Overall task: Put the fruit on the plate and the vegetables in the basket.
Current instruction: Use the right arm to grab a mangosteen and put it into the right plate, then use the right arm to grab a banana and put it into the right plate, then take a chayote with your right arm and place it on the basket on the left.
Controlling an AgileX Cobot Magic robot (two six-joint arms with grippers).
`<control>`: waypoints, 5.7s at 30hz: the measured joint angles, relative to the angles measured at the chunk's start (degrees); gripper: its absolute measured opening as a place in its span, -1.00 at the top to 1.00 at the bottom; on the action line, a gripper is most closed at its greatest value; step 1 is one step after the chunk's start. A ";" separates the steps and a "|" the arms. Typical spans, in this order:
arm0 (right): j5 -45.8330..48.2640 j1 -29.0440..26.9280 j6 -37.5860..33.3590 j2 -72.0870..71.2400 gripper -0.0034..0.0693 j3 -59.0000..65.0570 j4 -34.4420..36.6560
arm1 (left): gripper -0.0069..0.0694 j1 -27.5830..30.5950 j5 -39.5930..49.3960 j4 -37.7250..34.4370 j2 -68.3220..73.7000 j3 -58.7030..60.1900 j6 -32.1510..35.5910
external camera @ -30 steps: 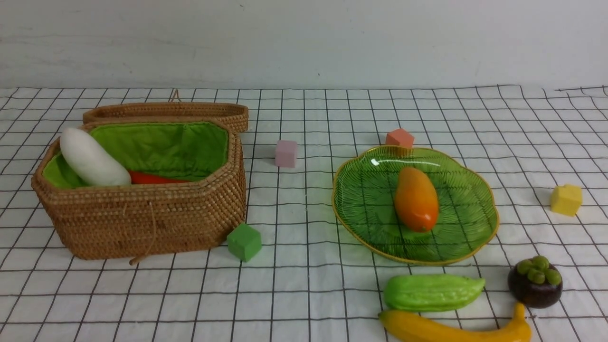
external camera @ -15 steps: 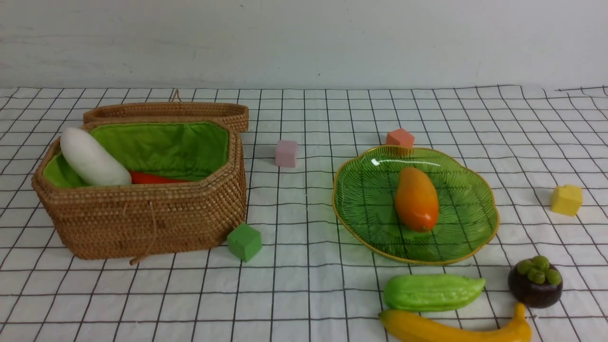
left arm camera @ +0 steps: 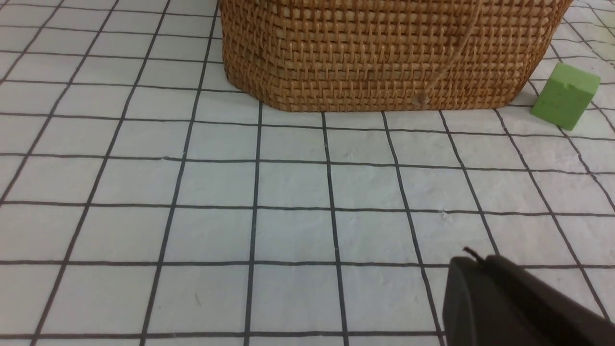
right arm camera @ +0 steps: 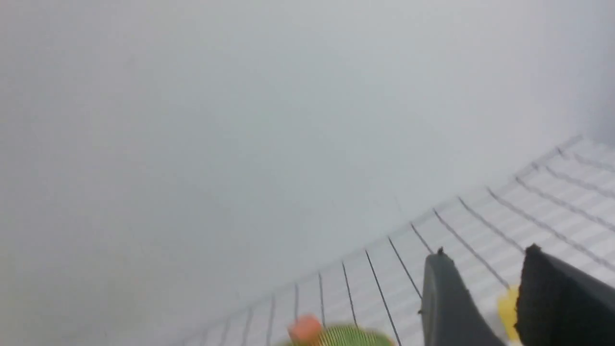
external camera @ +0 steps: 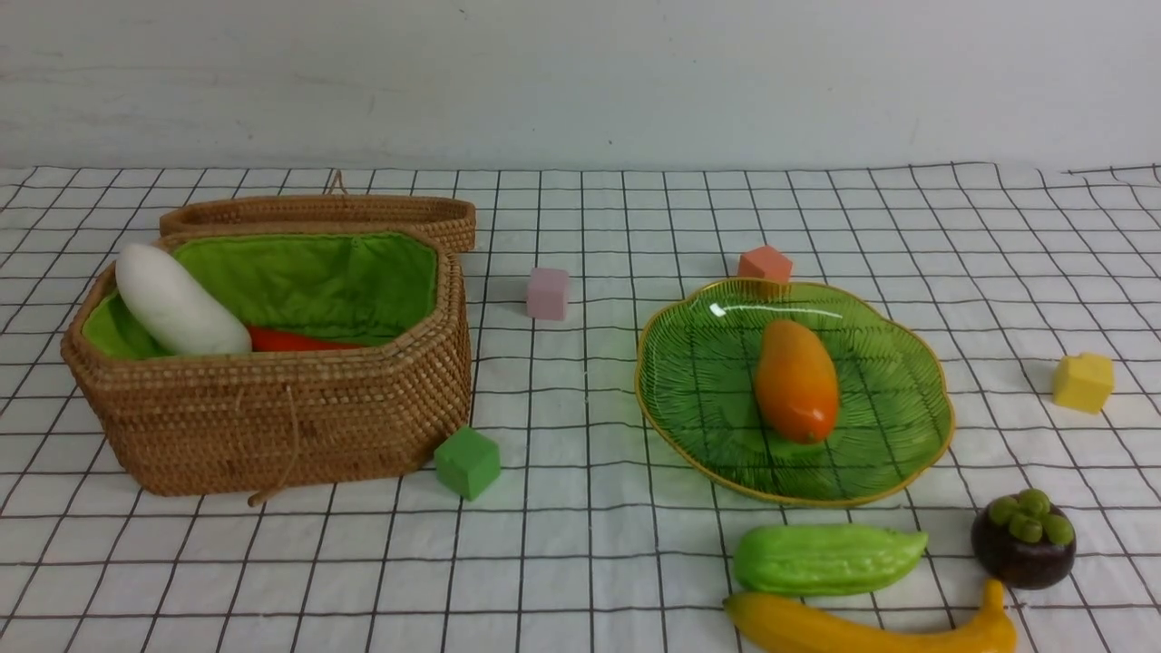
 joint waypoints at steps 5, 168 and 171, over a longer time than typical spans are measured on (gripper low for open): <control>0.32 0.00 6.28 0.88 0.24 -10.63 -1.35 | 0.78 0.00 -0.05 0.00 0.00 0.00 0.00; 63.90 18.82 -58.51 96.34 -0.72 -63.85 10.36 | 0.39 0.00 -0.12 0.00 0.00 0.07 0.00; 60.80 18.82 -58.85 99.08 -0.72 -63.23 10.41 | 0.39 0.00 -0.12 0.00 0.00 0.07 0.00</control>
